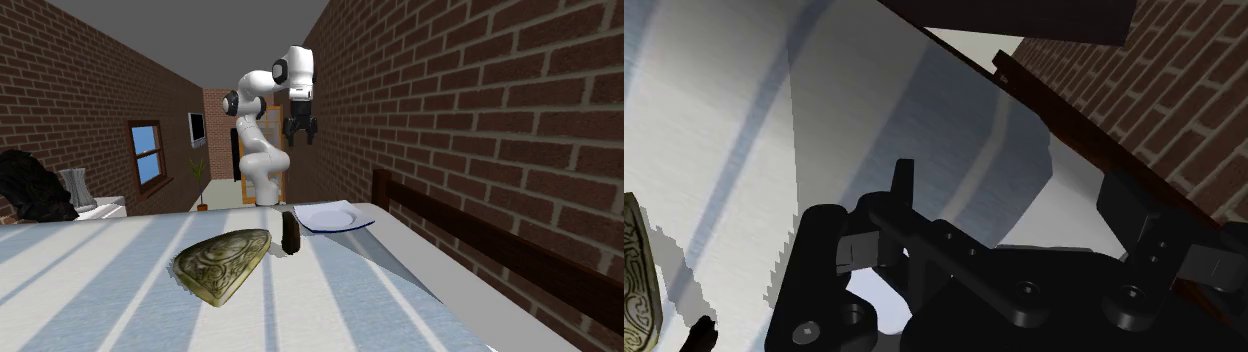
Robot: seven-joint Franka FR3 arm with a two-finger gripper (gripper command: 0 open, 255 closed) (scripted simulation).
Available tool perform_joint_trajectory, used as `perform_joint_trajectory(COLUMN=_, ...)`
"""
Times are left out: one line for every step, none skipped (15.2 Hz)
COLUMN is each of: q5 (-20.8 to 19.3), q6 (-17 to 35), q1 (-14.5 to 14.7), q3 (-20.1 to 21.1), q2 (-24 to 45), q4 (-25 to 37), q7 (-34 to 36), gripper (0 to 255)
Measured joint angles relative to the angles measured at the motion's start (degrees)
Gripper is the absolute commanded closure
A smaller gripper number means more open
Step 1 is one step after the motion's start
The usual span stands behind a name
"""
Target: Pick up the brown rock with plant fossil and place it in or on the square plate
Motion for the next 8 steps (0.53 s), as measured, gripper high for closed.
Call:
perform_joint_trajectory(q5=0.00, q6=0.00, q1=0.00, q3=0.00, q2=0.00, q4=0.00, q7=0.00, gripper=0)
perform_joint_trajectory(q5=-0.24, q6=0.62, q1=-0.12, q3=-0.40, q2=0.64, q4=0.06, q7=-0.38, gripper=0)
perform_joint_trajectory(q5=-0.63, q6=1.66, q1=-0.31, q3=-1.10, q2=2.06, q4=0.51, q7=-1.05, gripper=0)
perform_joint_trajectory(q5=-1.22, q6=2.52, q1=-0.61, q3=-2.13, q2=3.13, q4=0.79, q7=-2.05, gripper=0)
perform_joint_trajectory(q5=-1.52, q6=3.51, q1=-0.76, q3=-2.82, q2=4.91, q4=1.71, q7=-2.70, gripper=0)
perform_joint_trajectory(q5=-1.93, q6=4.51, q1=-0.96, q3=-3.74, q2=6.93, q4=2.85, q7=-3.60, gripper=0)
perform_joint_trajectory(q5=-2.35, q6=5.93, q1=-1.20, q3=-4.69, q2=8.17, q4=2.74, q7=-4.53, gripper=0)
perform_joint_trajectory(q5=-2.57, q6=6.98, q1=-1.34, q3=-5.42, q2=9.55, q4=3.18, q7=-5.24, gripper=0)
